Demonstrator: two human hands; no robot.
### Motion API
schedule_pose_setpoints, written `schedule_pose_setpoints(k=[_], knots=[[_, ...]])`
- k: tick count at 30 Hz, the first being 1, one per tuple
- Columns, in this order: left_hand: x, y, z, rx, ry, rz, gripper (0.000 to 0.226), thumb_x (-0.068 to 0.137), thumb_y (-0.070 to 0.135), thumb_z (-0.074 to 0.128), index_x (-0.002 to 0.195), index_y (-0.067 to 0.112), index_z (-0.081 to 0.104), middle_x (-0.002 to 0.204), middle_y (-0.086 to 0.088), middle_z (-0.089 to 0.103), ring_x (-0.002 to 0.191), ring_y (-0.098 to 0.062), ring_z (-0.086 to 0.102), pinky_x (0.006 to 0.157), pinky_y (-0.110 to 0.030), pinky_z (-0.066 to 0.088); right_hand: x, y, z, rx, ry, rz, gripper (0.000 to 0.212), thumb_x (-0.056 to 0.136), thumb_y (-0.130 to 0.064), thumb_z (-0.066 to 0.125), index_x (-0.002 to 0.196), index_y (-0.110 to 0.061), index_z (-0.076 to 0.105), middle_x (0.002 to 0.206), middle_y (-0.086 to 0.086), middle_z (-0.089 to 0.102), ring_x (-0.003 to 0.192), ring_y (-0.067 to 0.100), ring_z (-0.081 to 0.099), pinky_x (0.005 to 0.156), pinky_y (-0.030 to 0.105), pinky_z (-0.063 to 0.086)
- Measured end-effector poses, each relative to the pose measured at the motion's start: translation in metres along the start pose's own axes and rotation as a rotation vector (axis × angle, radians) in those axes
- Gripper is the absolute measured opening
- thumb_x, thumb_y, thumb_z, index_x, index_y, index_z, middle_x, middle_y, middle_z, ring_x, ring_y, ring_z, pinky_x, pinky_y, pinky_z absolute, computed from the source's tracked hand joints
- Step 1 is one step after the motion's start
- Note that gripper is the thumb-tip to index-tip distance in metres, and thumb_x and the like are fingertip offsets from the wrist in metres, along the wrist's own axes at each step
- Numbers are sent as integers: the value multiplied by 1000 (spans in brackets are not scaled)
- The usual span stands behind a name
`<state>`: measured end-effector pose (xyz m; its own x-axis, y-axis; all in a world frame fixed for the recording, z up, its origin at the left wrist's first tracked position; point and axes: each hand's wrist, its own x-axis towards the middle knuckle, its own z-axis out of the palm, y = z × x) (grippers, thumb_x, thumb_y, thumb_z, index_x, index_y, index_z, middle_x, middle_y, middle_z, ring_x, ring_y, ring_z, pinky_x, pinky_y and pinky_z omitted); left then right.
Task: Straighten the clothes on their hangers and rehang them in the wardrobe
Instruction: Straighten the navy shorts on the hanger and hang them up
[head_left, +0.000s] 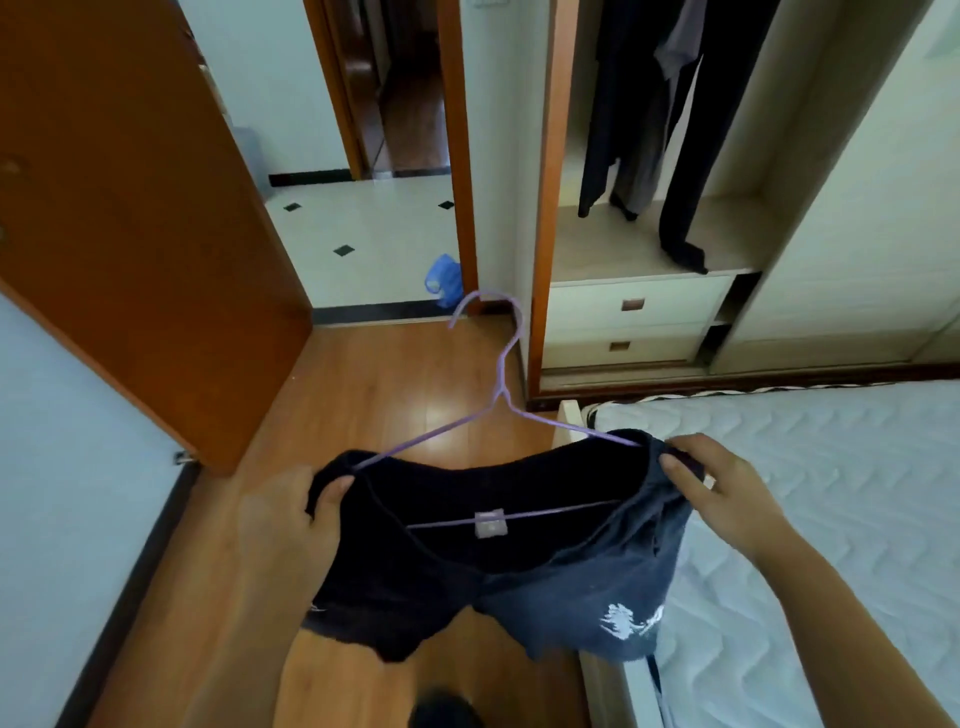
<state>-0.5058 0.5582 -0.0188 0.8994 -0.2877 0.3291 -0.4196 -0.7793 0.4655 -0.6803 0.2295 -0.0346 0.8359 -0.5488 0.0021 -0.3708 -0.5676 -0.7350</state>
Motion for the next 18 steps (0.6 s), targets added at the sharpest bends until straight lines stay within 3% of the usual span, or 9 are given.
schedule_pose_setpoints(k=[2, 4, 6, 8, 10, 12, 15, 18], knots=[[44, 6, 16, -12, 11, 15, 36, 84, 18, 61, 56, 17, 39, 48, 2, 37, 43, -12, 37, 44, -21, 24, 38, -5, 1, -106, -17, -53, 36, 87, -40, 49, 104, -11, 59, 92, -1, 56, 81, 5, 53, 70, 10, 34], [91, 6, 36, -54, 25, 58, 26, 85, 20, 61, 63, 10, 52, 53, 0, 46, 47, -15, 40, 47, -21, 29, 79, -6, 3, -154, -3, -107, 62, 79, -61, 39, 110, -10, 58, 96, -3, 55, 91, 13, 52, 74, 15, 34], [141, 7, 56, -68, 17, 90, 34, 86, 32, 54, 71, 3, 60, 57, -8, 55, 50, -24, 49, 47, -33, 39, 121, -8, 7, -162, 3, -98, 69, 74, -64, 35, 114, -11, 55, 101, -4, 56, 96, 12, 52, 80, 19, 36], [190, 2, 76, -77, -2, 116, 34, 84, 35, 50, 74, 5, 62, 60, -9, 59, 54, -26, 54, 51, -42, 44, 166, -11, 12, -169, -13, -71, 66, 74, -65, 42, 116, -15, 53, 102, -5, 57, 96, 13, 54, 80, 23, 38], [242, -4, 98, -84, -42, 109, 26, 87, 26, 57, 73, 5, 62, 59, -11, 59, 53, -27, 53, 50, -43, 44, 217, -18, 18, -220, -36, -31, 45, 84, -48, 53, 115, -14, 53, 101, 1, 63, 96, 21, 59, 76, 28, 41], [285, -10, 120, -77, -109, 79, 24, 87, 22, 58, 70, 5, 59, 57, -10, 57, 51, -23, 51, 49, -37, 40, 267, -24, 24, -291, -69, 21, 26, 89, -29, 53, 107, -9, 54, 97, 9, 65, 95, 29, 61, 72, 32, 41], [342, -6, 151, -172, -178, 41, 10, 88, 28, 54, 80, 22, 55, 64, 5, 54, 58, -3, 46, 51, -20, 34, 336, -26, 29, -321, -43, 73, 7, 91, -23, 51, 91, -16, 49, 89, 8, 62, 94, 29, 59, 67, 30, 35], [389, 12, 190, -310, -356, -45, 11, 87, 36, 53, 79, 29, 53, 72, 8, 56, 68, -7, 52, 57, -19, 36, 379, -10, 26, -278, 39, 158, 12, 90, -15, 53, 102, -13, 56, 91, 6, 58, 98, 27, 57, 71, 24, 31]])
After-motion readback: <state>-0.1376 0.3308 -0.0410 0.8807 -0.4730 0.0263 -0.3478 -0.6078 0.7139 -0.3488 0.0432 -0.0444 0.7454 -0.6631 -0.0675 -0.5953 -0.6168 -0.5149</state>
